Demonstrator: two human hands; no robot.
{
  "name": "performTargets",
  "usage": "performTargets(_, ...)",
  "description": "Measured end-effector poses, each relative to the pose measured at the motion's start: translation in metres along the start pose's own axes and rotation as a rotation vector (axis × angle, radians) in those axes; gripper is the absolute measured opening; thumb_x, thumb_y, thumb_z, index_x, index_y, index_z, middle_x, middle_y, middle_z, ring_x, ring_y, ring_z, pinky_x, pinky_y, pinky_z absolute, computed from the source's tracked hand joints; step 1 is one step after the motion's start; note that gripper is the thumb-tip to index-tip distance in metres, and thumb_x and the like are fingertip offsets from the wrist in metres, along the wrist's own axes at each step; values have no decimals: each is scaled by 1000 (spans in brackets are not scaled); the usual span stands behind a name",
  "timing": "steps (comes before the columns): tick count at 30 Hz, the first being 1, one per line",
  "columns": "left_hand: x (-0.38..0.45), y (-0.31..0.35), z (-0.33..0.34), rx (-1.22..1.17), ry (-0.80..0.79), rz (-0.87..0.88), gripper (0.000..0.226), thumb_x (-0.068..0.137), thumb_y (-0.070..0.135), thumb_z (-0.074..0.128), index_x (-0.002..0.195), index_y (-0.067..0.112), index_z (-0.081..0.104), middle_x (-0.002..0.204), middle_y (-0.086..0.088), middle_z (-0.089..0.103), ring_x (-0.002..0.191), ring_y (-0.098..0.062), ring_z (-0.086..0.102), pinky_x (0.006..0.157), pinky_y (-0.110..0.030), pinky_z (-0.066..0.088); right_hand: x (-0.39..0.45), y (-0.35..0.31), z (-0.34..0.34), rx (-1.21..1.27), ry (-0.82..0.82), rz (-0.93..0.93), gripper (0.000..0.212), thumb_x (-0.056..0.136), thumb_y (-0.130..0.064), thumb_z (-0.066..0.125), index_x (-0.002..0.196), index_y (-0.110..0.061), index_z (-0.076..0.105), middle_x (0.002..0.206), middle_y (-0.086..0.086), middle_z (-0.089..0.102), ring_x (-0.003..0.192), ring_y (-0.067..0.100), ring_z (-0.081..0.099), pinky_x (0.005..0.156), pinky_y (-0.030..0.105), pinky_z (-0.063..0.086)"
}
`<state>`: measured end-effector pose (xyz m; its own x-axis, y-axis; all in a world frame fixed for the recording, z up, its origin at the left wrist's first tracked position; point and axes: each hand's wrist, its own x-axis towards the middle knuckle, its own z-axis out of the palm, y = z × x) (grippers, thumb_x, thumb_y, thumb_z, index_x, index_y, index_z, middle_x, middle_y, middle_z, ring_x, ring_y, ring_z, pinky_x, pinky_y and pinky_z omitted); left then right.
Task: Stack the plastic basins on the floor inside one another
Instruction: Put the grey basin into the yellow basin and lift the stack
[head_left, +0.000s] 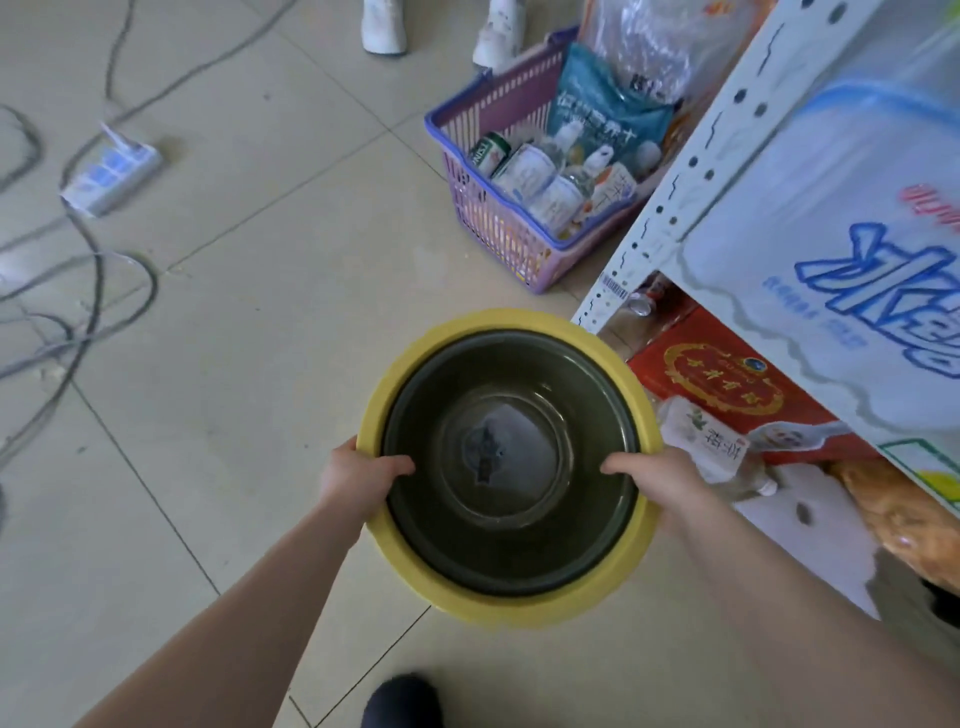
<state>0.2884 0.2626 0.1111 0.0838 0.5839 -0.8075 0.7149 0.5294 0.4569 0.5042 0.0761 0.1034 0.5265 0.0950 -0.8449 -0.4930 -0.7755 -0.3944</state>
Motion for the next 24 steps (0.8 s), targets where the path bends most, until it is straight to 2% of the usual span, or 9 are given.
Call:
performTargets(5,37,36,12,-42,18,34,46,79,19,72,121,12,55,96,-9,61,85,-28,59,78,-37,48,42,-50,1,-45,8,-47,59,71,-10,77,124,0,55,112,20,65,102,36,63,92,45,52)
performTargets(9,76,51,28,-45,30,34,49,76,20,74,121,13,56,96,-9,61,87,-29,60,85,-39,52,86,-68,7,-47,6,-25,53,71,-9,76,121,-1,59,107,20,68,98,36,65,92,47,53)
performTargets(17,142,47,69,-40,28,24,46,77,18,74,119,13,58,93,-8,61,84,-29,59,80,-36,51,172,-60,21,-84,7,-15,59,55,-16,83,110,-2,66,99,18,72,90,36,69,86,49,57)
performTargets(20,162,44,86,-39,35,31,47,78,19,73,122,14,56,94,-7,59,84,-27,57,81,-37,50,197,-55,22,-64,22,-14,51,62,-12,81,110,-2,66,99,18,71,90,36,69,85,48,57)
performTargets(24,181,34,100,-30,43,25,51,78,20,73,124,12,54,96,-8,59,85,-28,57,86,-40,50,223,-45,27,-59,48,-45,56,61,-10,81,114,-2,64,101,19,71,89,35,70,79,41,58)
